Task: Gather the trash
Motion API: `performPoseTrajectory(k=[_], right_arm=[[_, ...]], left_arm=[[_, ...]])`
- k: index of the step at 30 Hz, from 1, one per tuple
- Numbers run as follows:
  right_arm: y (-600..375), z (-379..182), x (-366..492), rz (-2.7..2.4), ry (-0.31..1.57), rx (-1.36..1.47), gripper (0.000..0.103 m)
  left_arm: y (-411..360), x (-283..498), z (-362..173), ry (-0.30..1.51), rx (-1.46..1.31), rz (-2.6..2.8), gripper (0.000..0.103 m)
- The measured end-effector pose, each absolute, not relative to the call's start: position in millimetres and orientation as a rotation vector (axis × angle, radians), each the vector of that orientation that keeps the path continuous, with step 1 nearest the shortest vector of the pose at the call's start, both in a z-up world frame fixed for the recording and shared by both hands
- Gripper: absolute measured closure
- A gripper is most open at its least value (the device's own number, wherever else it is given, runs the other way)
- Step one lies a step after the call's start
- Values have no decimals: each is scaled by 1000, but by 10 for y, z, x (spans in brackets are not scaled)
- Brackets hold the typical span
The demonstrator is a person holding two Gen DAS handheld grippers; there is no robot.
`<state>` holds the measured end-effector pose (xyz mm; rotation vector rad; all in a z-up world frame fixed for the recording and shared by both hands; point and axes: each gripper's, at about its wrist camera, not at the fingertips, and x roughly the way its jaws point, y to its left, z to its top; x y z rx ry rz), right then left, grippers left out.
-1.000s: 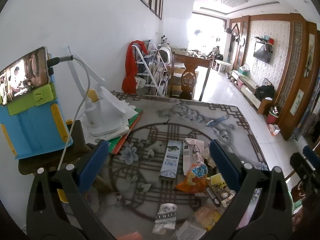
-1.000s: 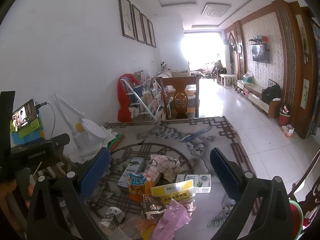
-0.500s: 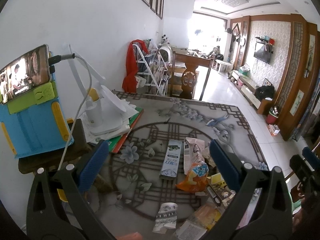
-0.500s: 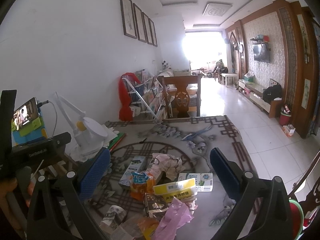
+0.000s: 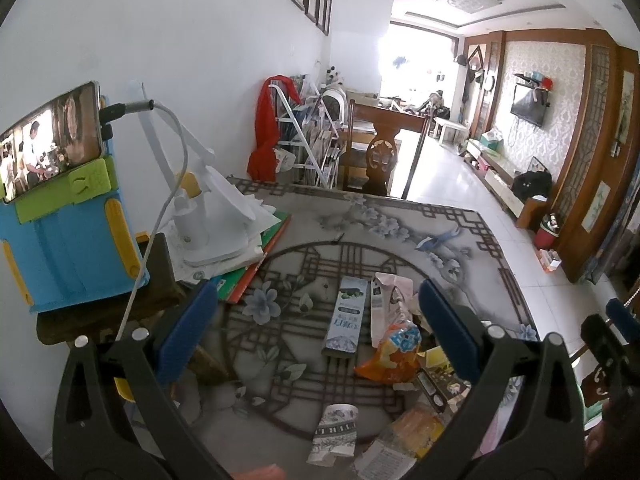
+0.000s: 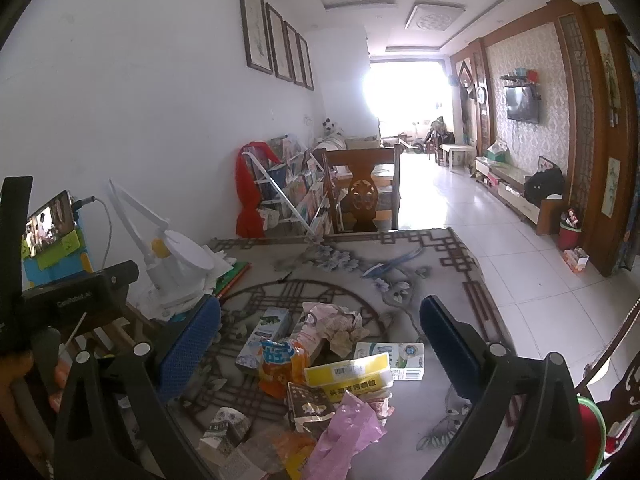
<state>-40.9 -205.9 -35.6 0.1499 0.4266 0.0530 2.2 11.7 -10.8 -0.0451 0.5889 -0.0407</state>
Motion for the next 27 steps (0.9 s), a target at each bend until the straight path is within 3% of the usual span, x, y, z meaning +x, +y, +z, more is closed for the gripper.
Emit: performPoseTrajectory(k=[27], right_arm=[[-2076,-422,-338,61,471,113,7]], left_arm=[[177,109,-147,603,-41,-35,4]])
